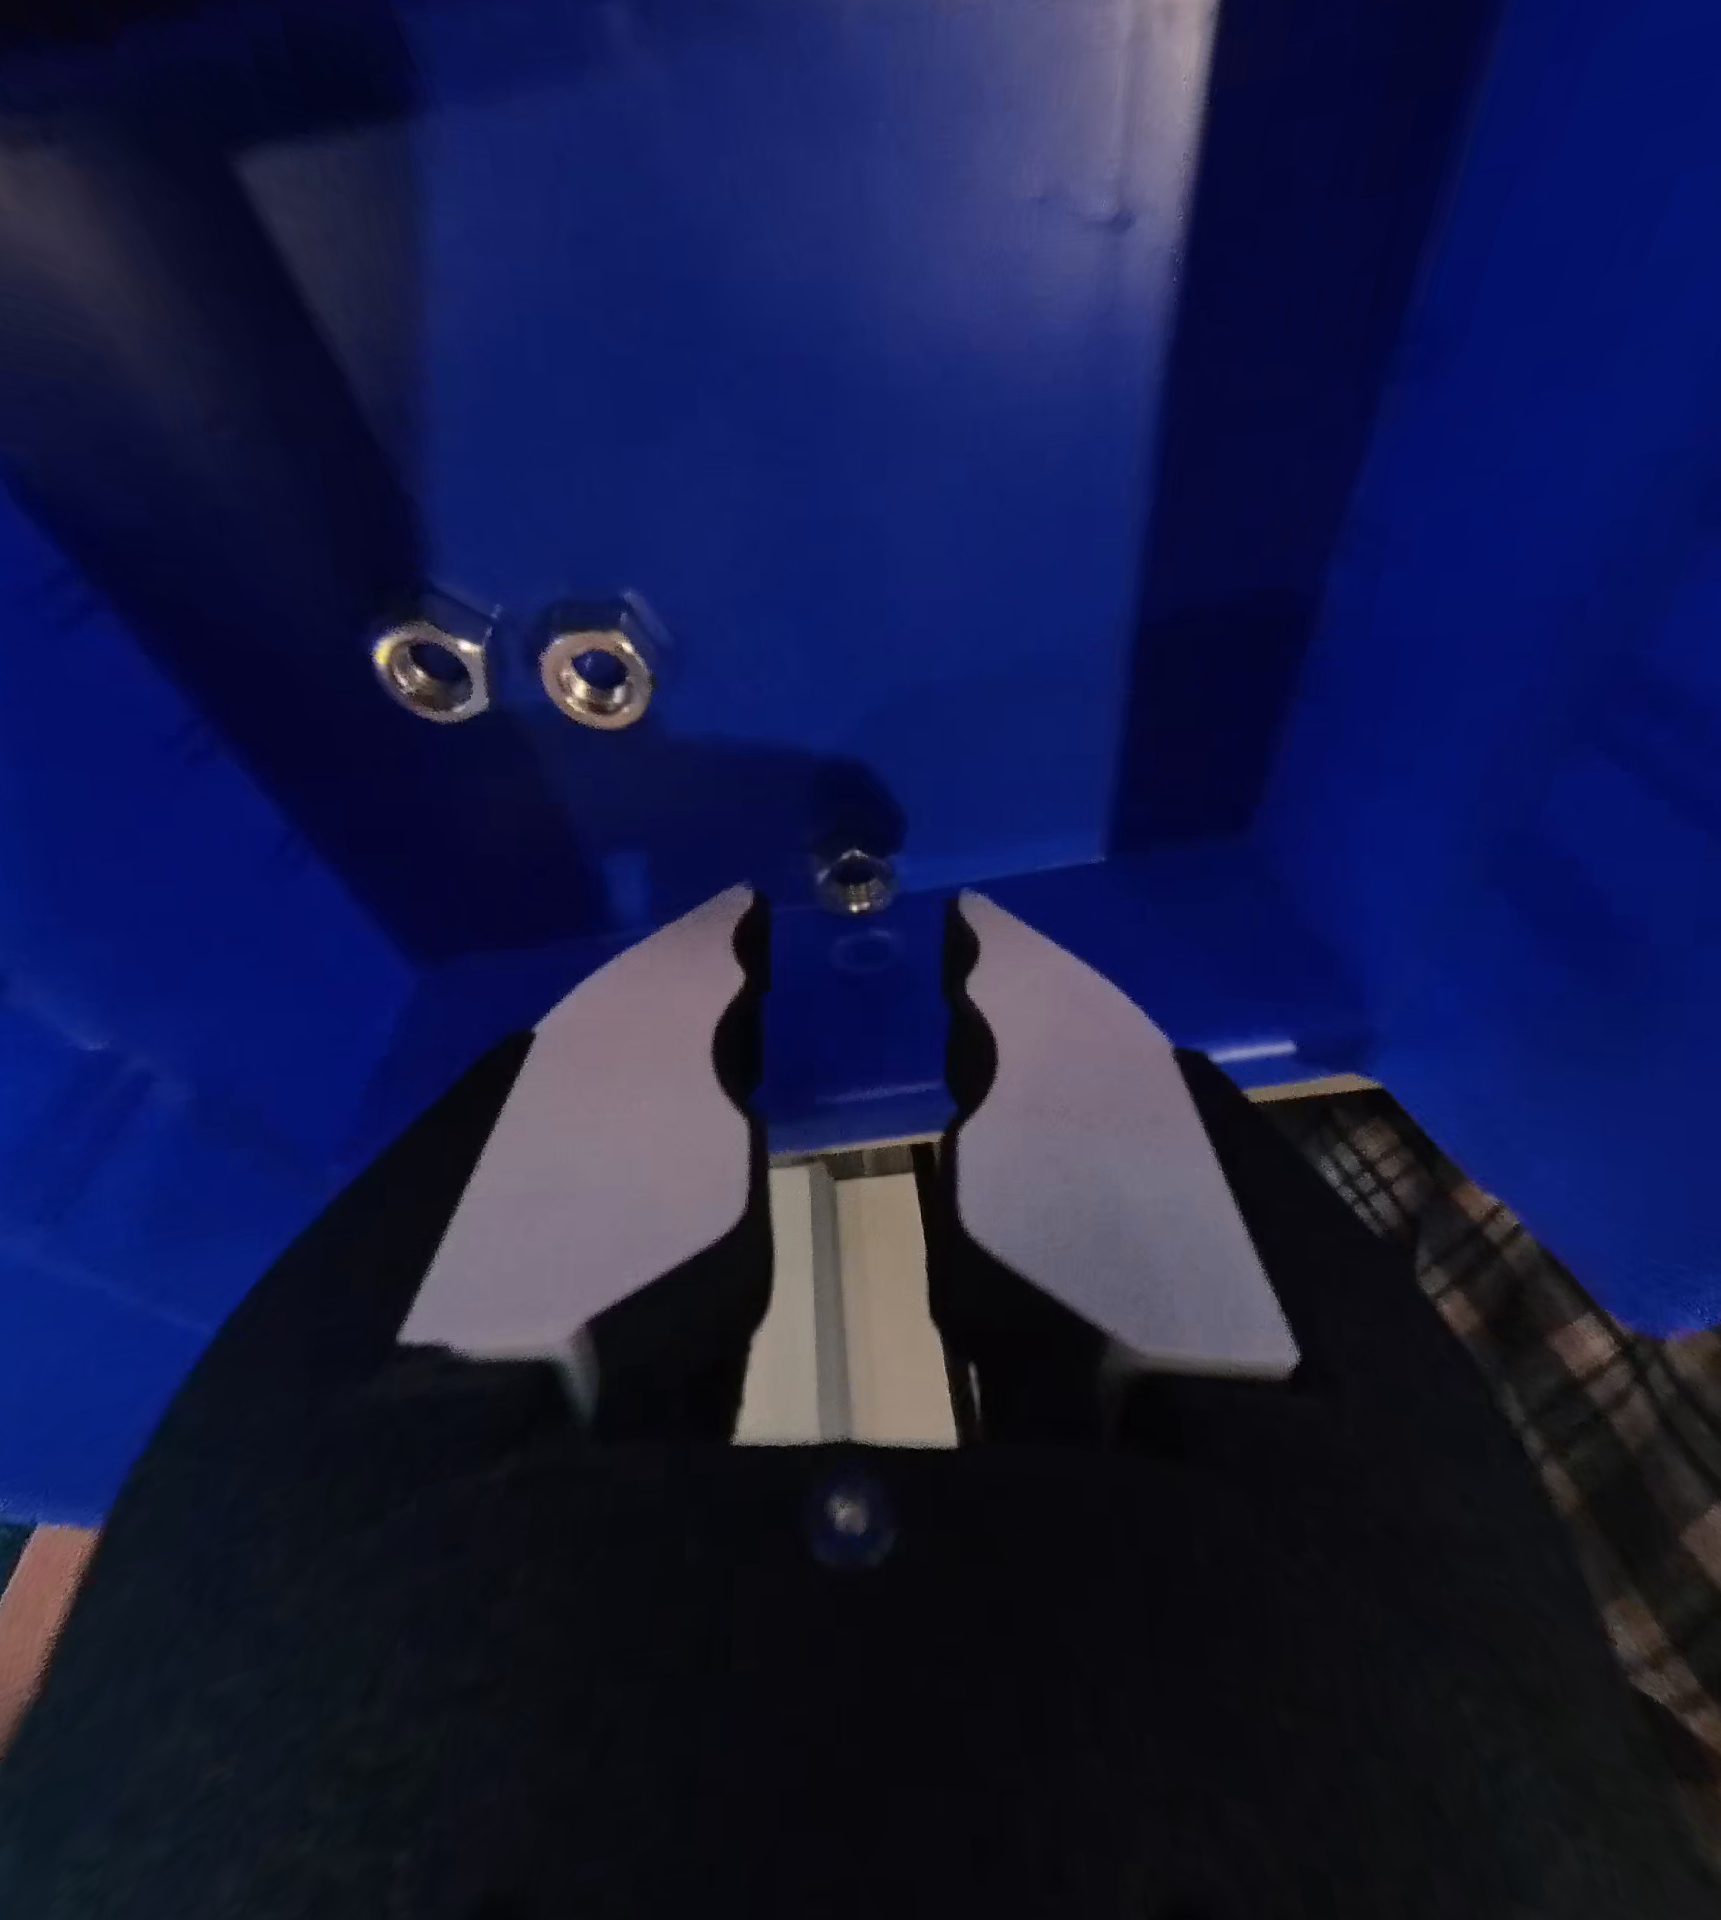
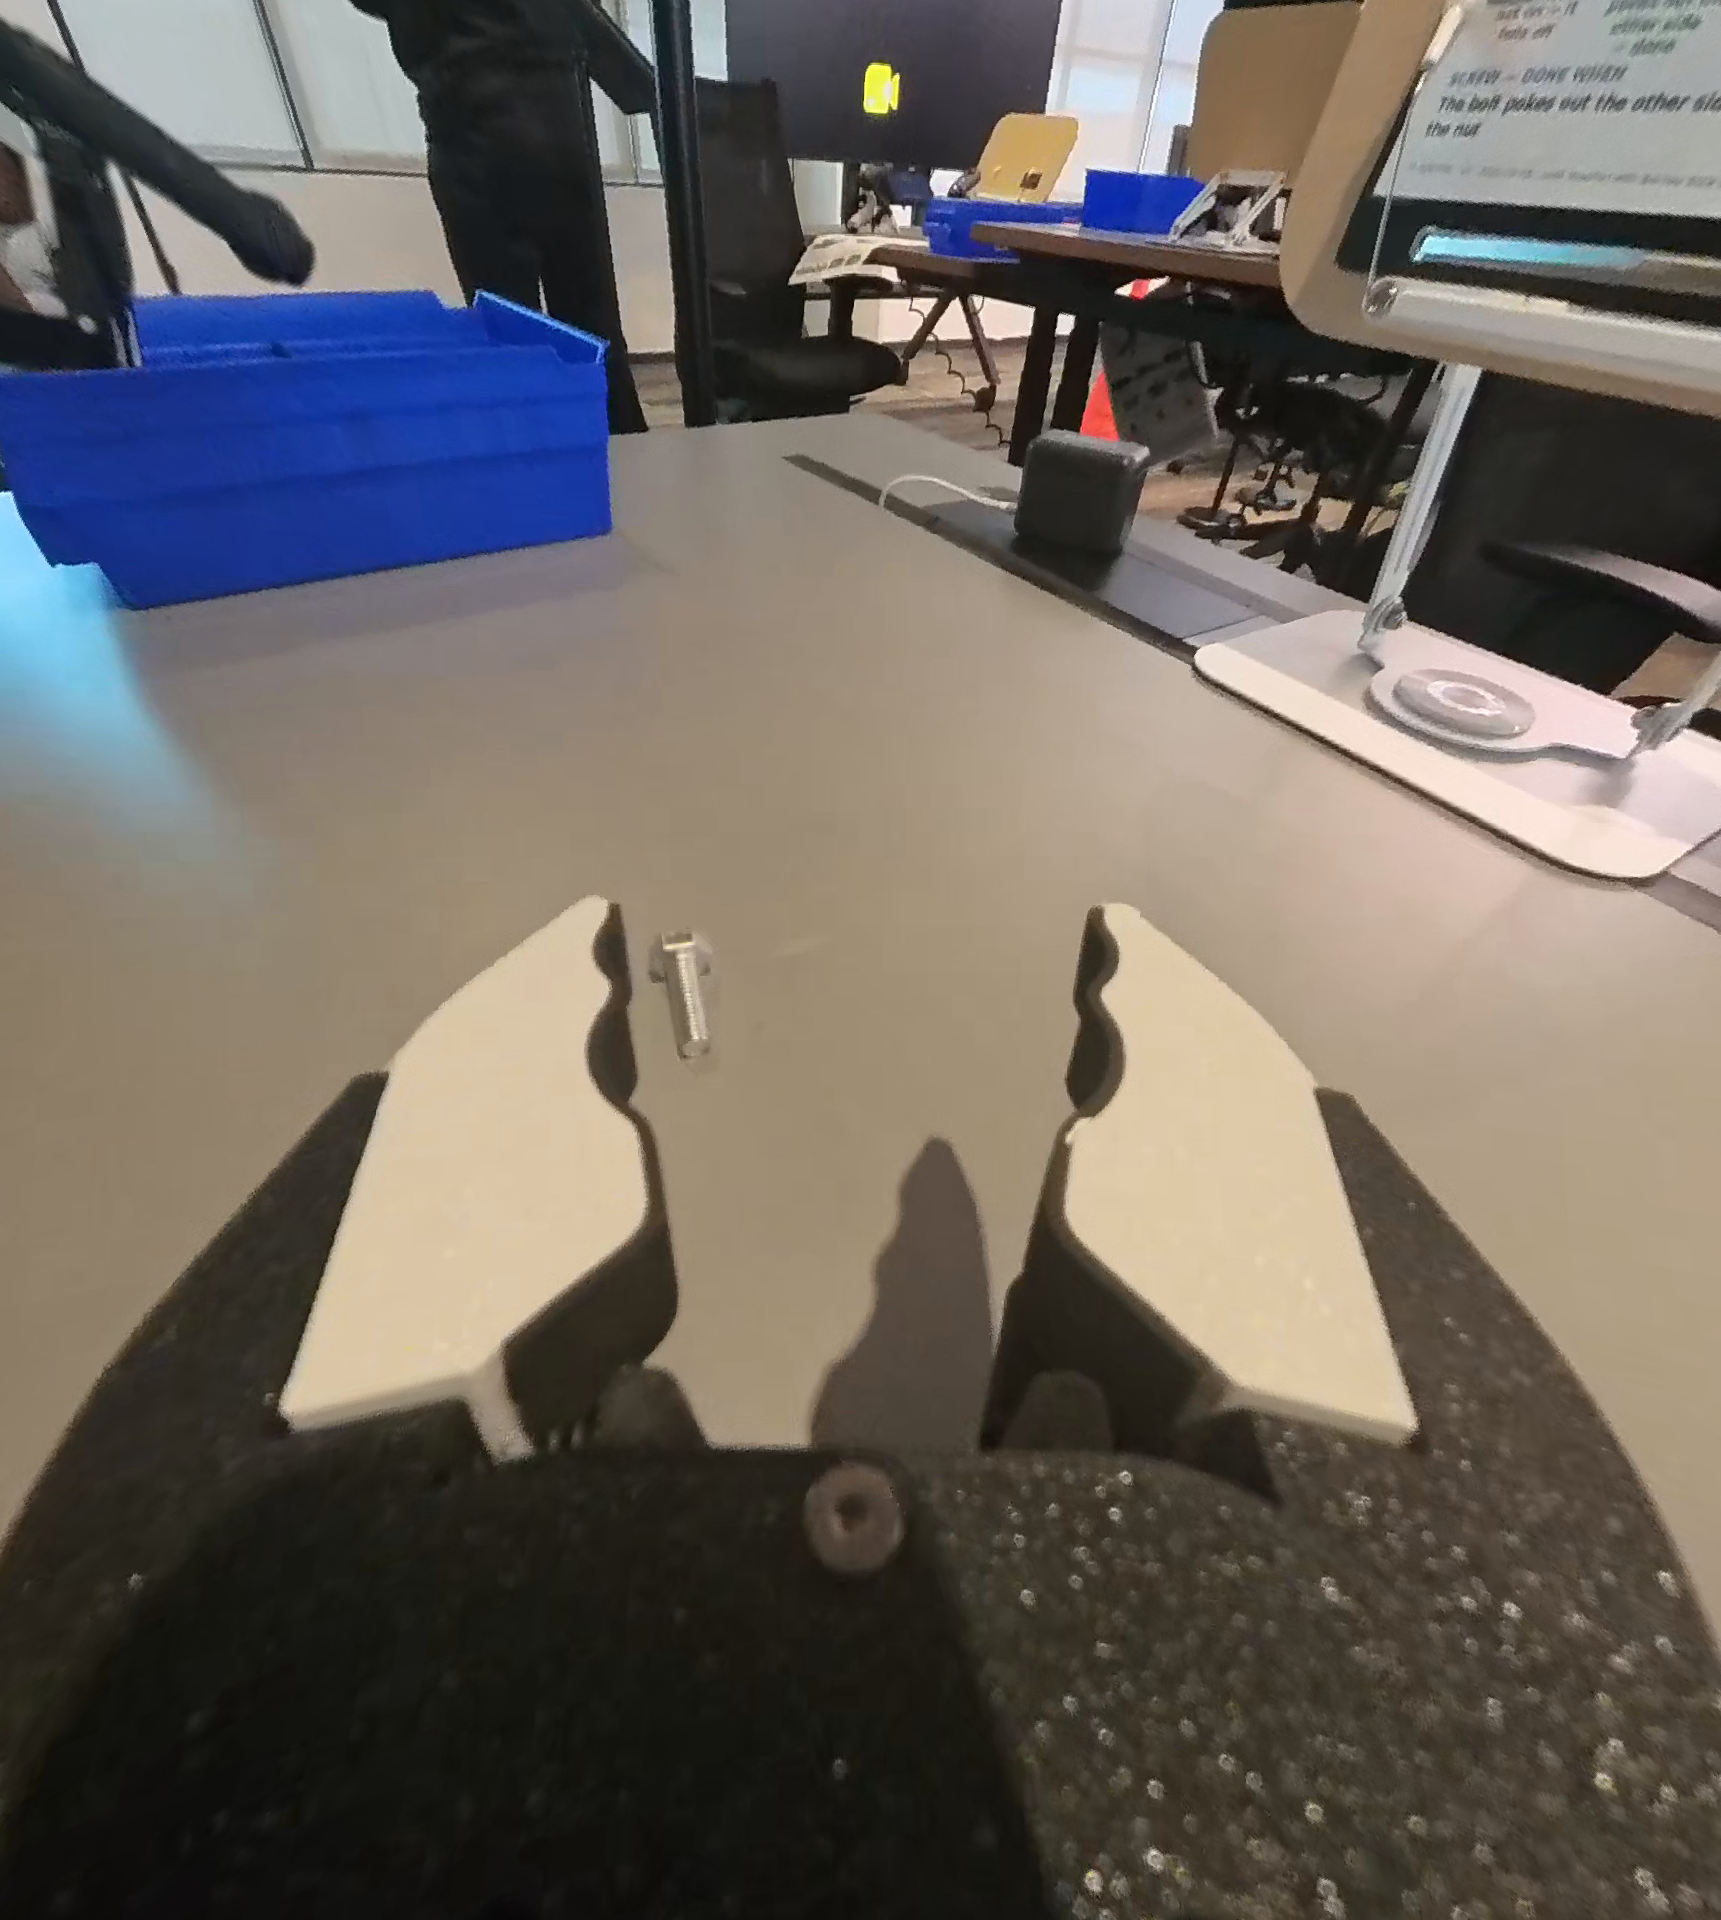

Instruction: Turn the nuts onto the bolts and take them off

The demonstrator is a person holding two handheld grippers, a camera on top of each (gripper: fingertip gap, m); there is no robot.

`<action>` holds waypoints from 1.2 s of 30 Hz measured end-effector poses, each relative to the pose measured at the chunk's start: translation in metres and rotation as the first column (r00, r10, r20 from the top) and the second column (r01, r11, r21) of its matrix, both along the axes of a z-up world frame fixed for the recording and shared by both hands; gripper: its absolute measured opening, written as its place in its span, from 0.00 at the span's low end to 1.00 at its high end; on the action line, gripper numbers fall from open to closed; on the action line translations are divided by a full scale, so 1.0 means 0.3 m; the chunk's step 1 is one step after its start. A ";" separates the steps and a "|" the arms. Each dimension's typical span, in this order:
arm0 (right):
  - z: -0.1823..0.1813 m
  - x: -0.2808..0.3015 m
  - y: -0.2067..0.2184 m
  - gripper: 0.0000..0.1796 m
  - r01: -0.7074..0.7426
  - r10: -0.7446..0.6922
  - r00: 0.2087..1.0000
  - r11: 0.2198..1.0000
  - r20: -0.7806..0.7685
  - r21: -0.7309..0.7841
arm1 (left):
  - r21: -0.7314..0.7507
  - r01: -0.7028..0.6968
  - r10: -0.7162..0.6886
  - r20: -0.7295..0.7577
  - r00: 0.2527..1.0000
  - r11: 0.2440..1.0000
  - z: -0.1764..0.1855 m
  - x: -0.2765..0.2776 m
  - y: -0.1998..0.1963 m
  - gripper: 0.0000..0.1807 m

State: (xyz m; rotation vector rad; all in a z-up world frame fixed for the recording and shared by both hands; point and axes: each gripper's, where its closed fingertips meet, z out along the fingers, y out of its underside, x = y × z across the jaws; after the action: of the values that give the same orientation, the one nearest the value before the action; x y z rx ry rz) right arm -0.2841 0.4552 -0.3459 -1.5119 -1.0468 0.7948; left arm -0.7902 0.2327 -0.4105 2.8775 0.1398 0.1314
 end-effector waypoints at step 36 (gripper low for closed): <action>0.046 0.038 0.019 0.45 0.043 -0.042 0.998 0.999 -0.050 0.023 | 0.322 0.528 -0.499 -0.174 0.849 0.786 0.406 0.372 0.389 0.09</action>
State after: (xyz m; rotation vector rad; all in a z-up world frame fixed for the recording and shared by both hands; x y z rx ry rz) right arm -0.2726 0.4610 -0.3320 -1.4821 -0.9815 0.7829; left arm -0.6787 0.3495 -0.2886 3.1535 -0.7349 -0.0743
